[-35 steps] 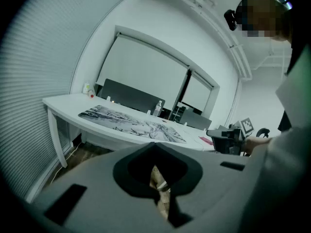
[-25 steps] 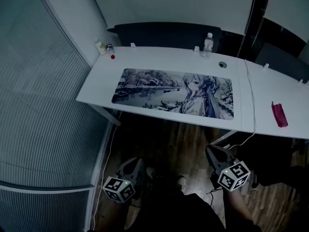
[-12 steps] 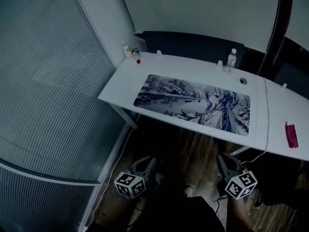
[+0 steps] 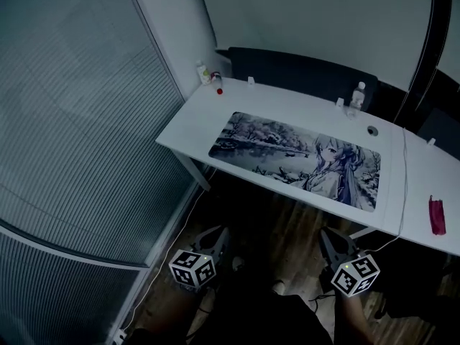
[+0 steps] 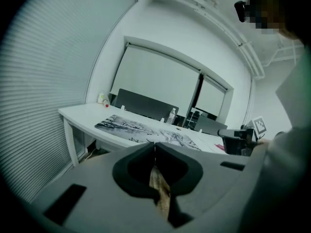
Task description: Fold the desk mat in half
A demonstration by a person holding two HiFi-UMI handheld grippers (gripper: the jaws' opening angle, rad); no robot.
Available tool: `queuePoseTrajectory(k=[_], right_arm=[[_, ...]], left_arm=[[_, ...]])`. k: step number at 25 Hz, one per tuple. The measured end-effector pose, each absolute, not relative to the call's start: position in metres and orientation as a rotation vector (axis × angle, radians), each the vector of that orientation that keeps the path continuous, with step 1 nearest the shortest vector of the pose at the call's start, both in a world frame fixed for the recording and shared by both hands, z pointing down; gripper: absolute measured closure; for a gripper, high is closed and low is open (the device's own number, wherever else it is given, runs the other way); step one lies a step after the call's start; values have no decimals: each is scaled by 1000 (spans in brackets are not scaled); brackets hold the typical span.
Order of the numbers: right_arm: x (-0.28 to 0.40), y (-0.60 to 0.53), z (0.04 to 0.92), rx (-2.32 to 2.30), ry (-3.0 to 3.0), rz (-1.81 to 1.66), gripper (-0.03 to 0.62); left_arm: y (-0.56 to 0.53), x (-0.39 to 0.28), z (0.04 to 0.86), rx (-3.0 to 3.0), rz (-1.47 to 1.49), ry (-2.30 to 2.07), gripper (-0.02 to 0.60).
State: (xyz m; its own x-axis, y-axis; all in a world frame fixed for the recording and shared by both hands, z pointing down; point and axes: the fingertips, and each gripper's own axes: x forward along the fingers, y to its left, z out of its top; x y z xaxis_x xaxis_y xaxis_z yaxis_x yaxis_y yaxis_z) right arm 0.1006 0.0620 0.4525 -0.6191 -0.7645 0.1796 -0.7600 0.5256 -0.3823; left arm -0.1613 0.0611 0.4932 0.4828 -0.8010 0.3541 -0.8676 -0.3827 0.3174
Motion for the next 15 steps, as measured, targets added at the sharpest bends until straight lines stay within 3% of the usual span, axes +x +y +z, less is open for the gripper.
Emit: queuePoseTrajectory(k=[15], right_arm=[[71,2,456,-1447,2668,-699,571]], left_arm=[[-30,-198,514,2274,250,-1348,572]])
